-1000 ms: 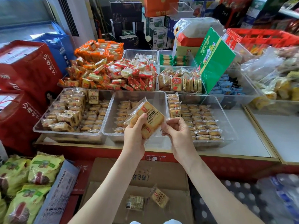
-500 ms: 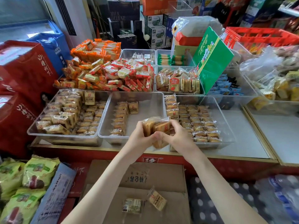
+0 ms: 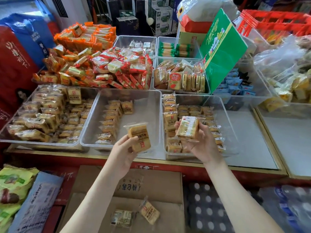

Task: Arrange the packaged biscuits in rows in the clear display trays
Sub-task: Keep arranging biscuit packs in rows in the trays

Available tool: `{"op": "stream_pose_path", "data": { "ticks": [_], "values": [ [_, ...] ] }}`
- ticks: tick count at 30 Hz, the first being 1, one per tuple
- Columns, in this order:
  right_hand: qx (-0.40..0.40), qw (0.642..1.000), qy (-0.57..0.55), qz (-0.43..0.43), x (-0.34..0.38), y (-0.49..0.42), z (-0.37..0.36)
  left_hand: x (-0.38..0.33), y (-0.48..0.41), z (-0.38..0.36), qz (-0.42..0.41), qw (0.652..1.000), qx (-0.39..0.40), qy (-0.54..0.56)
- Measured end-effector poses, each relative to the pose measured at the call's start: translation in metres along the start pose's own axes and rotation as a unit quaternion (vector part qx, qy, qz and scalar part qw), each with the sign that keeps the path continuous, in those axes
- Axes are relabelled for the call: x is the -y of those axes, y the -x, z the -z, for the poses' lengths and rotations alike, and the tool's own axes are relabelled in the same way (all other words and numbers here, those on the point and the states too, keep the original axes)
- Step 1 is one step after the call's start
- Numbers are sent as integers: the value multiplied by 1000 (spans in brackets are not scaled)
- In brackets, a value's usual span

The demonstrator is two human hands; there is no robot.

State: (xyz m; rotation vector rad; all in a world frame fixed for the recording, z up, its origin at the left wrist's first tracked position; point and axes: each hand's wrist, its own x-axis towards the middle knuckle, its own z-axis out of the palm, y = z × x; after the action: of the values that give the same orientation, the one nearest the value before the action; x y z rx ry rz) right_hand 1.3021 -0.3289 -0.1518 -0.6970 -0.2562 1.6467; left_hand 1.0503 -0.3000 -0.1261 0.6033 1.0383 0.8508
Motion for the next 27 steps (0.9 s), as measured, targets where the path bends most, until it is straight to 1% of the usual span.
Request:
{"op": "stream_pose_path", "data": {
  "ticks": [2,4,5,6,8,9,10,14,16,18,19,20,21,22,23,24,25,26,27],
  "values": [
    [-16,998,64,0,6,-16,11,7,-7,2,7,1000,-8,21],
    [-87,980,180,-7,9,-38,19,14,-12,5,7,1000,-18,15],
    [-125,962,242,-13,7,-50,23,18,-14,6,6,1000,-25,9],
    [-161,935,315,-20,2,-62,25,22,-14,7,4,999,-33,4],
    [-219,862,457,-28,-9,-83,26,27,-15,9,0,999,-53,7],
    [-244,827,506,-21,-14,-93,27,29,-15,9,-2,998,-63,11],
    [-260,802,537,-8,-19,-100,25,30,-14,11,-4,997,-73,14],
    [-286,710,642,39,-31,-113,18,30,-10,17,-7,993,-119,20],
    [-277,683,675,42,-33,-110,18,28,-7,19,-8,991,-131,14],
    [-268,654,706,34,-32,-102,14,26,-5,22,-13,992,-123,-30],
    [-266,635,723,56,-30,-96,10,24,-4,24,-18,991,-114,-63],
    [-260,625,729,100,-28,-88,1,21,-2,25,-25,990,-98,-99],
    [-242,632,721,149,-27,-78,-11,17,-1,25,-31,988,-77,-131],
    [-204,657,704,177,-25,-66,-26,13,1,24,-35,985,-51,-159],
    [-146,694,683,173,-24,-52,-43,8,3,23,-39,982,-26,-183],
    [-74,733,661,140,-25,-40,-60,3,5,21,-41,978,-6,-205],
    [-4,754,650,95,-27,-28,-74,-3,7,19,-46,973,8,-224],
    [40,760,645,65,-31,-18,-84,-8,9,18,-51,968,17,-244],
    [52,764,640,56,-35,-11,-90,-14,10,18,-60,963,24,-262]
  ]
}}
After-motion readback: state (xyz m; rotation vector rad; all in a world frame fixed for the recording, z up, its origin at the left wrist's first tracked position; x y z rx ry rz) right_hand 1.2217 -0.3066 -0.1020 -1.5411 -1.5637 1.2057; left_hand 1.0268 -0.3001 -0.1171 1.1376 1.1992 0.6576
